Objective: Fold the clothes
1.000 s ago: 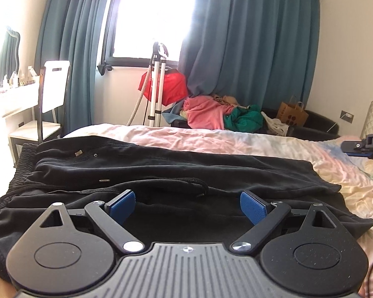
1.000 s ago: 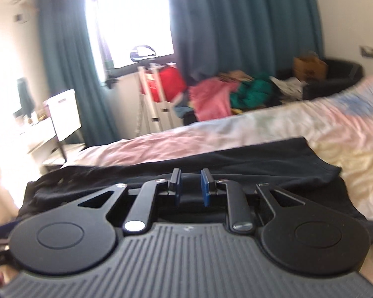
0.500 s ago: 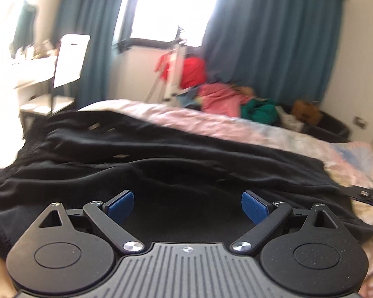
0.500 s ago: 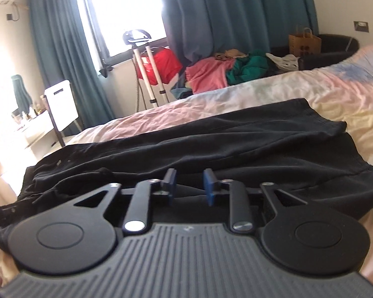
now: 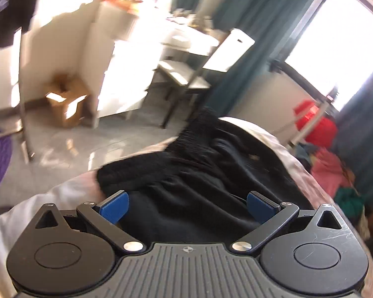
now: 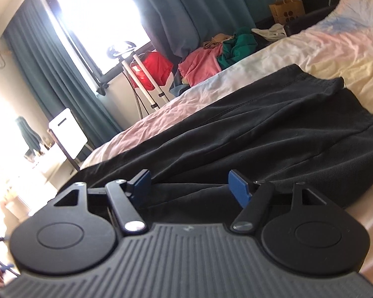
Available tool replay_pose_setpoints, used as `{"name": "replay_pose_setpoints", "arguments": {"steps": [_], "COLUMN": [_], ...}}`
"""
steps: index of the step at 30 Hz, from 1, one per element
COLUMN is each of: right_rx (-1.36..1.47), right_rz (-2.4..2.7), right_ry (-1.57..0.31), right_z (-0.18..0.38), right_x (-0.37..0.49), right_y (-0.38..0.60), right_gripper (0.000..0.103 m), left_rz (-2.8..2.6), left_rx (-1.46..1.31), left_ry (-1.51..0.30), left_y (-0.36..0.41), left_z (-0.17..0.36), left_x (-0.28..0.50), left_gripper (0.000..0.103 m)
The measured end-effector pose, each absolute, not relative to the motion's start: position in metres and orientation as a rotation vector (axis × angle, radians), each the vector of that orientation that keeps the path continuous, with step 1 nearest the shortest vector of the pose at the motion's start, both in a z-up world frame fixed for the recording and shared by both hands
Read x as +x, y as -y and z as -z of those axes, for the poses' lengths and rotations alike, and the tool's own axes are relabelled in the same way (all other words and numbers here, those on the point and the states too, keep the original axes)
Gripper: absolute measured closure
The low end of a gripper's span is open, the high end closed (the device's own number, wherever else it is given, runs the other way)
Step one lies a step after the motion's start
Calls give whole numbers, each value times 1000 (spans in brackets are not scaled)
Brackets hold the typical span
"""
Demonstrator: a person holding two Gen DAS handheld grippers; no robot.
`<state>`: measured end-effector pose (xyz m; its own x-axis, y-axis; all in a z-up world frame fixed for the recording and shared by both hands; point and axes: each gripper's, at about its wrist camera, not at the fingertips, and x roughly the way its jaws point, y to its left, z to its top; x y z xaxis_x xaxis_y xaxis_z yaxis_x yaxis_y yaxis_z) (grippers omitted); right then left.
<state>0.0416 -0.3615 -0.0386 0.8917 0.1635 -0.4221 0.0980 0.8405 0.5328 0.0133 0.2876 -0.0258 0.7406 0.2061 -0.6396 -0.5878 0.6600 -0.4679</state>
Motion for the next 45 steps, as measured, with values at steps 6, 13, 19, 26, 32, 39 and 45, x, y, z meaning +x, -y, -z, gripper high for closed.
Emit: {"name": "replay_pose_setpoints", "arguments": {"steps": [6,13,19,26,32,39,45], "right_rx": [713,892,1089,1300,1368,1252,1185], "right_rz": [-19,191,454,471,498,600,599], "right_ry": [-439,-312,-294,-417,-446,-394,-335], "right_z": [40,45,86,131,153,161,157], "right_x": [34,6,-20,-4,11,31,24], "right_y": [388,451,507,518,525,547,559], "right_gripper": [30,30,30,30,31,65,96], "left_rz": [-387,-253,-44,-163,-187,-255,-274], "left_rx": [-1126,-1295,-1384,-1271,-1349,-1354,-1337], "left_ry": [-695,-695,-487,-674,-728,-712,-633], "left_y": [-333,-350,-351,-342,-343,-343,-344], "left_z": [81,109,99,99,114,114,103], "left_x": [10,15,-7,-11,-16,-29,-48], "left_gripper": [2,5,5,15,21,63,91]}}
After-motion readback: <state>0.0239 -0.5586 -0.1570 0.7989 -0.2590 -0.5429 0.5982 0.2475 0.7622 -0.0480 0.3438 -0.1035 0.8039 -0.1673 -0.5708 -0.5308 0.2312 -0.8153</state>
